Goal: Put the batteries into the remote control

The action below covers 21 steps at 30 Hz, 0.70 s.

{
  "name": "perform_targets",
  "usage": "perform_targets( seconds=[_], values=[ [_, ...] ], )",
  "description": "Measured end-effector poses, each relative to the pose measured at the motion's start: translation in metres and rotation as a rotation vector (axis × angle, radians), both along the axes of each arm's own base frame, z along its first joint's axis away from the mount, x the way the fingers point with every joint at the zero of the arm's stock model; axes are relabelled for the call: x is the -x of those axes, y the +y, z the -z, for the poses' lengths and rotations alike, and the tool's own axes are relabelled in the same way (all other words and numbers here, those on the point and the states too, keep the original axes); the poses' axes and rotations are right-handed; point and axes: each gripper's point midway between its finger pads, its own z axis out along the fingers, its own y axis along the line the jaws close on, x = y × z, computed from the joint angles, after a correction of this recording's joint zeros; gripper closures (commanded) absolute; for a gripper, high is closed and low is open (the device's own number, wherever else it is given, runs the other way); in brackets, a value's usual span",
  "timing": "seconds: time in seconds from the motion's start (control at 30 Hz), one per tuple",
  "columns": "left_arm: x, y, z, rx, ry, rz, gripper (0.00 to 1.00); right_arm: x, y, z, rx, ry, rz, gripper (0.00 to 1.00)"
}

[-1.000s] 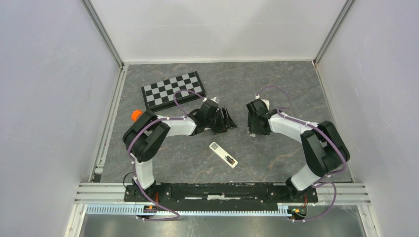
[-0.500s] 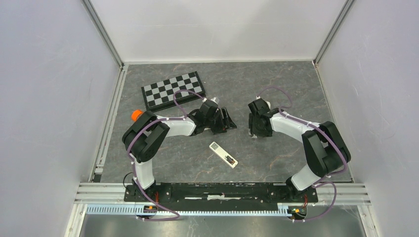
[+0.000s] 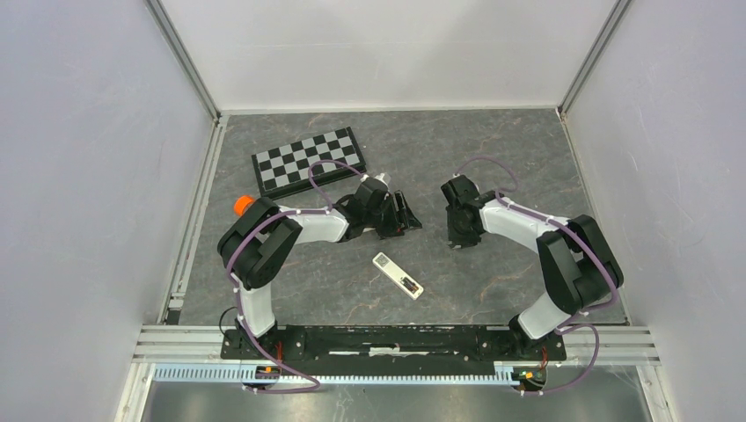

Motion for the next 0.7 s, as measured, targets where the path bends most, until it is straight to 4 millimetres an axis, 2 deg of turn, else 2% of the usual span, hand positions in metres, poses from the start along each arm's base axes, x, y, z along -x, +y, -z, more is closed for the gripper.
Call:
perform_targets(
  seconds=[0.2,0.47,0.7],
  values=[
    [0.001,-0.002,-0.003,0.02,0.0,0.015,0.3,0.003,-0.001,-0.001,0.01,0.02,-0.019,0.69],
    [0.006,-0.017,-0.016,0.105,-0.008,0.089,0.3,0.006,0.002,-0.008,0.0,0.048,-0.069,0.68],
    [0.009,-0.028,-0.004,0.141,0.042,0.121,0.3,0.007,0.015,-0.018,-0.071,0.043,-0.108,0.68]
  ],
)
